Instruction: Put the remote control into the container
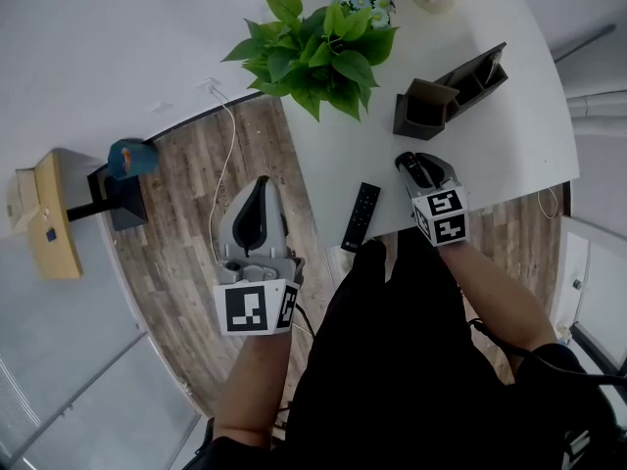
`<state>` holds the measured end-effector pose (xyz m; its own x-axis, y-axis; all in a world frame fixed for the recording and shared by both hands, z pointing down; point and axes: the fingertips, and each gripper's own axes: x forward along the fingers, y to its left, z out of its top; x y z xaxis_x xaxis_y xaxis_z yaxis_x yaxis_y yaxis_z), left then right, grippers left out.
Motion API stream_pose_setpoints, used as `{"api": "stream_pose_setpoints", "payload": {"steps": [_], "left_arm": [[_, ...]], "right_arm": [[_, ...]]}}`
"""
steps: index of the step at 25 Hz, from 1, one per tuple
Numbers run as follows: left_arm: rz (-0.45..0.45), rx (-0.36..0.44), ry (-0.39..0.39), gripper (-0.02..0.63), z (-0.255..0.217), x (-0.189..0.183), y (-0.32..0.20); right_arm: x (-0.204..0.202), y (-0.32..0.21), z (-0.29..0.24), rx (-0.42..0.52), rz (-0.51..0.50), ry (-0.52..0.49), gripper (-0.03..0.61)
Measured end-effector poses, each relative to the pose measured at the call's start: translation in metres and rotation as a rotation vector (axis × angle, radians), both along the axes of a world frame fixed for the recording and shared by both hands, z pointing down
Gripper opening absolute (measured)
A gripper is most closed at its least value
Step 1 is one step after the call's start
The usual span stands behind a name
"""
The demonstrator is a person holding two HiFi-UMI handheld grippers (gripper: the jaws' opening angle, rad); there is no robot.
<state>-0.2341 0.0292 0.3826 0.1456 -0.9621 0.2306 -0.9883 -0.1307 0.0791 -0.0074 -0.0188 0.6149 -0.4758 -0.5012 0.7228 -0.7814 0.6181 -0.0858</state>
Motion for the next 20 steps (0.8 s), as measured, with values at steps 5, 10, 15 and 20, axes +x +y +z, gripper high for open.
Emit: {"api": "stream_pose_setpoints", "payload": {"steps": [5,10,15,20], "left_arm": [[-0.023,0.002,-0.013,0.000,-0.004,-0.005,0.003],[-0.039,-0.004,-0.012,0.000,-0.002,-0.005,0.006],[-0.044,-0.006,-0.009,0.000,-0.001,-0.004,0.009],[-0.056,-0.004,-0.015,0.000,-0.003,-0.005,0.011]], "right_arm": [[-0.009,0.002,-0.001,0.006,-0.068,0.021,0.241],[-0.014,0.008,-0.003,-0.002,-0.100,-0.002,0.284],[-0.025,0.016,-0.010,0.031,-0.205,0.019,0.293],[-0.030,0.025,0.012,-0.028,-0.278,0.065,0.283]]}}
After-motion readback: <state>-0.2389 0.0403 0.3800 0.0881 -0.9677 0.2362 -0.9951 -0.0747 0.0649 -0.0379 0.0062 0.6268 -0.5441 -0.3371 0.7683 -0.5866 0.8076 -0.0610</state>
